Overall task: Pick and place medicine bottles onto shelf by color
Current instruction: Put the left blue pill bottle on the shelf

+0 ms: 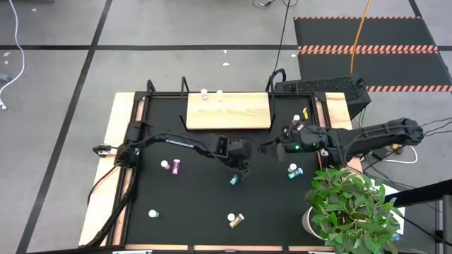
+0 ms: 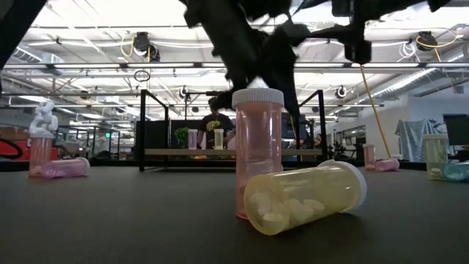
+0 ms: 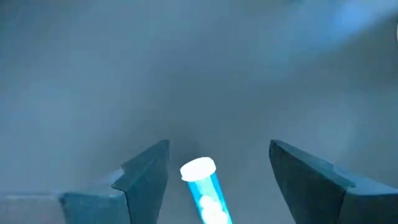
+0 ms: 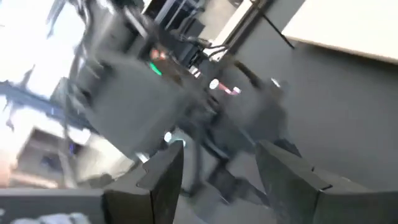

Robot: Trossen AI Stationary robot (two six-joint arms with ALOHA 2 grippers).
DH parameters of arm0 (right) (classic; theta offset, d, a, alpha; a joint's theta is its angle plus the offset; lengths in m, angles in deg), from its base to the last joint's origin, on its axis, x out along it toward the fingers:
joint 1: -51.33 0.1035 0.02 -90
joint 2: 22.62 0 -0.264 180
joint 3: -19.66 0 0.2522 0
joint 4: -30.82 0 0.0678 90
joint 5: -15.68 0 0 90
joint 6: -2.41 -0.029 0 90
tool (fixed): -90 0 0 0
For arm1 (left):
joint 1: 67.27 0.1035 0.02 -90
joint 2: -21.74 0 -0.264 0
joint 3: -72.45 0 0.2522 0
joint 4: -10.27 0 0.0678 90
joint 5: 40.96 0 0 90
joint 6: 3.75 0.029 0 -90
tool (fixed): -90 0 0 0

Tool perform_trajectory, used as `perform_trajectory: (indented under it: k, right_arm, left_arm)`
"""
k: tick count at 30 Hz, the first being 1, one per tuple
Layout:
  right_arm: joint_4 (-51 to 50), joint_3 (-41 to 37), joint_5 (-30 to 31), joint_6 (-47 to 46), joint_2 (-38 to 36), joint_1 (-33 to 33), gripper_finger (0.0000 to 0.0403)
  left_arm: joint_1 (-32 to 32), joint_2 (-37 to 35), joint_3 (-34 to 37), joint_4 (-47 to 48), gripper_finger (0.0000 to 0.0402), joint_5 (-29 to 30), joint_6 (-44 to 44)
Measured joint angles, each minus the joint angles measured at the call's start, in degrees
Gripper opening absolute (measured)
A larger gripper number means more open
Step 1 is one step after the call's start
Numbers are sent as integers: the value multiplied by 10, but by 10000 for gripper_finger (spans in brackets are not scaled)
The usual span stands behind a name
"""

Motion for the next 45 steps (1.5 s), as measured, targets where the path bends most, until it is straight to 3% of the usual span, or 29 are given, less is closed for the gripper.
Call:
perform_trajectory:
  k: [5,17,21,33,38,45]
  right_arm:
    - [-14,0,69,-47,0,62,194]
    - [-28,0,211,-101,1,181,194]
    - [-28,0,216,-103,3,195,194]
    - [-30,0,228,-88,9,202,194]
    - [-60,0,228,-70,9,197,194]
    - [-162,0,224,-118,9,191,194]
  left_arm:
    - [-9,33,0,-4,275,-25,-9]
    - [-12,71,0,23,274,5,-5]
    - [-12,77,-1,24,251,9,-20]
    - [-4,75,0,30,125,13,-30]
    - [10,60,1,41,112,10,-35]
    - [38,6,1,53,112,6,-38]
